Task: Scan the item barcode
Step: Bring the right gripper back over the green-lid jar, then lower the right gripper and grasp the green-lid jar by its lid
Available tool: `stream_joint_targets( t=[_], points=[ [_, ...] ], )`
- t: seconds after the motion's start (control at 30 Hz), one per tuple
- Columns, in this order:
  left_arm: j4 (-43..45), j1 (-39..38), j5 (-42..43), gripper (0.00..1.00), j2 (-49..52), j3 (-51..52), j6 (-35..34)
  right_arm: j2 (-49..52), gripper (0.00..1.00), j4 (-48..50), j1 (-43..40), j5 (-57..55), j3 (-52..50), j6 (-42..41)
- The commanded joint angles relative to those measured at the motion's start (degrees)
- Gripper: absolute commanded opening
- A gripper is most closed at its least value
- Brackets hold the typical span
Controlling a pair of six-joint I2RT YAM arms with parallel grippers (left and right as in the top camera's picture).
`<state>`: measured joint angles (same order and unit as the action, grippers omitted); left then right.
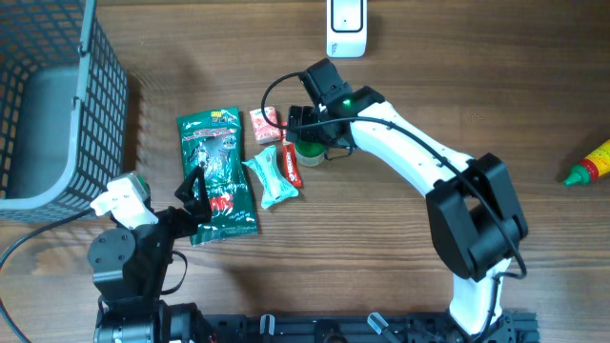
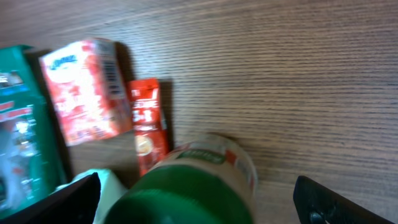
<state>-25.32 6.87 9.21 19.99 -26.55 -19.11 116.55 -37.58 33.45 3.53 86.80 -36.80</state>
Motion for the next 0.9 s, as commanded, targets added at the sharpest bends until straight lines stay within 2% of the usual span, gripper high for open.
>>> stream_joint_targets(
  t=[0.0, 0.1, 0.17, 0.23, 0.33, 0.43, 0.63, 0.77, 0.87],
  points=[
    [0.1, 0.4, -0.5, 1.00, 0.1, 0.7, 0.7, 2.5, 1.00, 0.1, 0.4, -1.7, 1.5, 2.5],
    [0.1, 0.4, -0.5, 1.00, 0.1, 0.7, 0.7, 3.7, 0.99, -1.1, 1.0, -2.1, 1.5, 4.6],
    [0.1, 0.4, -0.5, 1.00, 0.1, 0.7, 0.7, 4.0, 0.91, -2.7, 1.0, -2.8, 1.5, 5.5],
    [0.0, 0.4, -0.5, 1.00, 0.1, 0.7, 0.7, 4.0, 0.76, -4.6, 1.0, -3.6, 1.5, 6.9],
    [-0.4, 0.4, -0.5, 1.00, 0.1, 0.7, 0.7, 3.8, 0.69, -6.4, 1.0, -4.0, 1.5, 11.6],
    [-1.9, 0.4, -0.6, 1.00, 0.1, 0.7, 0.7, 3.6, 0.69, -7.8, 1.0, -4.0, 1.5, 17.6],
    [-8.1, 0.4, -0.5, 1.00, 0.1, 0.7, 0.7, 1.2, 0.69, -15.0, 1.0, -6.5, 3.1, 34.9],
    [-14.2, 0.4, -0.6, 1.00, 0.1, 0.7, 0.7, -1.4, 0.84, -18.0, 1.2, -14.6, 5.1, 40.0],
    [-18.1, 0.4, -0.6, 1.00, 0.1, 0.7, 0.7, -3.5, 0.87, -19.4, 1.2, -17.0, 7.1, 39.6]
  ],
)
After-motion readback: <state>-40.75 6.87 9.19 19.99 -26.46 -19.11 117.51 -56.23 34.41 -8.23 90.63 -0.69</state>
